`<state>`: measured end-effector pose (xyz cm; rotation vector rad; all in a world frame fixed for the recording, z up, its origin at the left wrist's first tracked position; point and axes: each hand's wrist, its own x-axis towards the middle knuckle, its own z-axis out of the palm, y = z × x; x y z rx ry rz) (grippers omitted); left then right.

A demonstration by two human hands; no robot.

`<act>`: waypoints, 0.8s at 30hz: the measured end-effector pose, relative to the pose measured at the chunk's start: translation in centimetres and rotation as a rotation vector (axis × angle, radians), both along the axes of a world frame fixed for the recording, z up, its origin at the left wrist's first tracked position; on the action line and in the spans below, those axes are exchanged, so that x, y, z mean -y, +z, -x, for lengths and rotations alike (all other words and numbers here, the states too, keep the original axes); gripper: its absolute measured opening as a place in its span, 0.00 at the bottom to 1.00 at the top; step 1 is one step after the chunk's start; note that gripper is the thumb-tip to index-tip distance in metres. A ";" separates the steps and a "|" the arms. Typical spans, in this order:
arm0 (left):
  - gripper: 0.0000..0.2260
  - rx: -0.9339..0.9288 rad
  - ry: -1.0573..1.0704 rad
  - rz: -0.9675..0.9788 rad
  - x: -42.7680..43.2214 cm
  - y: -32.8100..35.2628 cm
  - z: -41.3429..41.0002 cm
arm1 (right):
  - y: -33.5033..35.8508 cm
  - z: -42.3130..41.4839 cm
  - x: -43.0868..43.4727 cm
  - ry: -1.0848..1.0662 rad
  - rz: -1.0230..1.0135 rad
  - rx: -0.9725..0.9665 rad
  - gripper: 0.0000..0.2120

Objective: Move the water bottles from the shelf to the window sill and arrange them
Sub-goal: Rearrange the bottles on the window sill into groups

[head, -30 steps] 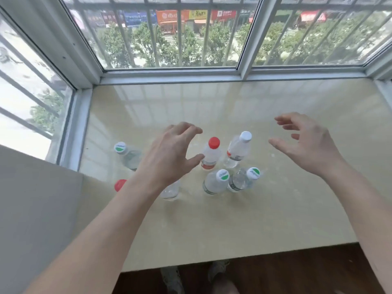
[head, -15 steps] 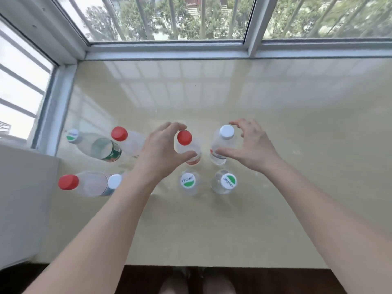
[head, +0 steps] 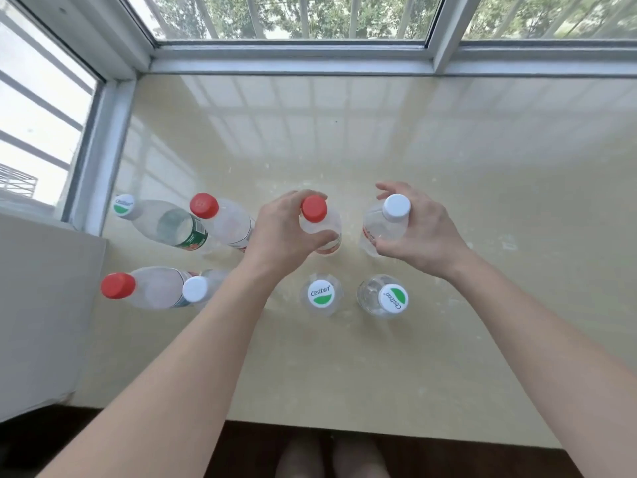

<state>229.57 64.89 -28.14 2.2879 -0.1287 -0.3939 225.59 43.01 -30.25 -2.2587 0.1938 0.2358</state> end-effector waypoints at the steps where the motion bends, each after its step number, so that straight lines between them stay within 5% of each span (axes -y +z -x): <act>1: 0.23 -0.004 0.004 0.002 0.0 0.0 -0.1 | -0.1 0.1 0.3 0.001 -0.014 0.001 0.37; 6: 0.23 -0.028 -0.001 0.007 0.3 -0.1 0.2 | -1.0 0.6 0.4 -0.112 0.054 0.000 0.39; 12: 0.23 -0.033 -0.004 0.008 0.1 -0.5 0.0 | -1.3 0.5 0.8 -0.025 0.009 0.042 0.25; 24: 0.22 -0.046 0.012 0.046 -0.1 -1.4 0.2 | -0.5 0.4 1.6 0.110 -0.101 -0.073 0.27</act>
